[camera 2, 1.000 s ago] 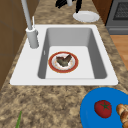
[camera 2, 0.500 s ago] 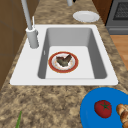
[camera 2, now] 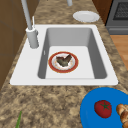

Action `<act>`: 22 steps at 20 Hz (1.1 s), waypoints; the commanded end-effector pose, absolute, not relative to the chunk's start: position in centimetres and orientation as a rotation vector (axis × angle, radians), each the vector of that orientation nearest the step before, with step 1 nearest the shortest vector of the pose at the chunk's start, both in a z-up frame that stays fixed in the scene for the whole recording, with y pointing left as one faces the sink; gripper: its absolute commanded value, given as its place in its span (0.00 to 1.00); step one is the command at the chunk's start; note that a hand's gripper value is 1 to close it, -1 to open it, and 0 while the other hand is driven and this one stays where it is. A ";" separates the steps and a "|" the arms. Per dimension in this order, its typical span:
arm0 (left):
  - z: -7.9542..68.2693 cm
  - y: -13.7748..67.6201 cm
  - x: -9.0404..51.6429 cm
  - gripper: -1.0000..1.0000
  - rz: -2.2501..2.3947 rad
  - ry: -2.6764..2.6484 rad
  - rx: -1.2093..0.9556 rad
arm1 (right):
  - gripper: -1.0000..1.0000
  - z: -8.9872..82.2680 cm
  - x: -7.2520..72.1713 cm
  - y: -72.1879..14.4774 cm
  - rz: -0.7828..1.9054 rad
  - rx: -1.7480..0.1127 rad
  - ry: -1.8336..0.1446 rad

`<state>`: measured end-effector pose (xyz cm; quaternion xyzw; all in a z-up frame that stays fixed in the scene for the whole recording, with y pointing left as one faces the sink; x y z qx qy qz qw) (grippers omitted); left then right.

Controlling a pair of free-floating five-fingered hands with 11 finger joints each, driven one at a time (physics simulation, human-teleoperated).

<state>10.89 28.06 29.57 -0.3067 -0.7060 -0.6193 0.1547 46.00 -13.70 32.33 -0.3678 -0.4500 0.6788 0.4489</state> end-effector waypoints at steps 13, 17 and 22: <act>29.6 28.1 10.9 0.50 -1.775 -2.023 -0.879 | 0.00 30.2 52.3 -10.7 1.755 -0.578 -0.723; 29.6 28.1 10.9 0.50 -1.775 -2.023 -0.879 | 1.00 29.7 53.0 -8.5 1.779 -0.547 -0.629; 29.6 28.1 10.9 0.50 -1.775 -2.023 -0.879 | 1.00 29.1 52.1 -8.9 1.769 -0.581 -0.673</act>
